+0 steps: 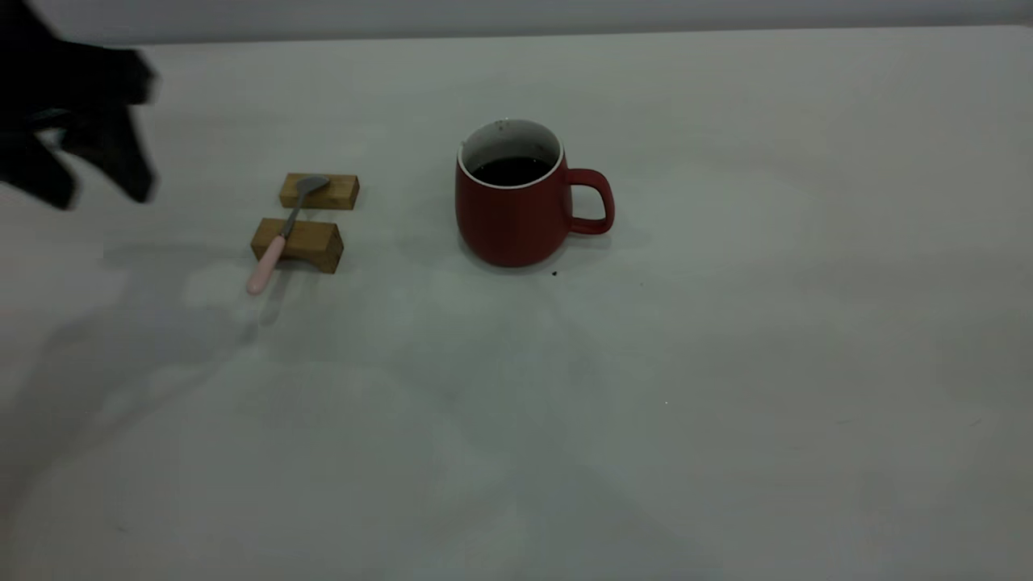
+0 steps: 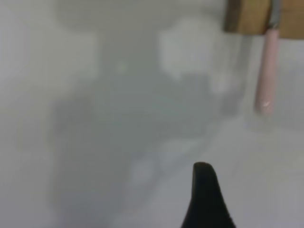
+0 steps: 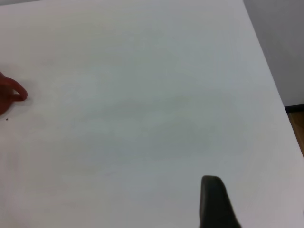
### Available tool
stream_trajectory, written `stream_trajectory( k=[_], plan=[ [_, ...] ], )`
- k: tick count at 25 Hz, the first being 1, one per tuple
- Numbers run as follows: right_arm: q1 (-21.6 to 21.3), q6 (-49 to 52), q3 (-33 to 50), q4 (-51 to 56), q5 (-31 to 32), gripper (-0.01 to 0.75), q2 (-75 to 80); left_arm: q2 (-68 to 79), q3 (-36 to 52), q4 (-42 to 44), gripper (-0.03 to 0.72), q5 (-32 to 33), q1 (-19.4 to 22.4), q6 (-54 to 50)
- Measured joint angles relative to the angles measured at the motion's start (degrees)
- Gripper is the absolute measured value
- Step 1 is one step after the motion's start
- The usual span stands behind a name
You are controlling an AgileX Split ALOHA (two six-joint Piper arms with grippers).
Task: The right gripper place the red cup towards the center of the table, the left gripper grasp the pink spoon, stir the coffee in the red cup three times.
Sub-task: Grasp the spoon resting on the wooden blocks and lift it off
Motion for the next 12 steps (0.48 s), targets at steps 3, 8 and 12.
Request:
stream_trajectory(
  k=[3,8,12],
  plan=[
    [0.0,0.0,0.0,0.0,0.0,0.477,0.0,5.2,-3.5,0.0,0.573,-0.1,-2.4,-1.1],
    [0.0,0.0,0.0,0.0,0.0,0.477,0.0,11.5,-7.5,-0.1,0.573,-1.0,-5.1,-2.6],
    [0.0,0.0,0.0,0.0,0.0,0.477,0.0,15.6,-10.6,-0.4,0.573,-1.6,-6.1,-4.6]
  ],
)
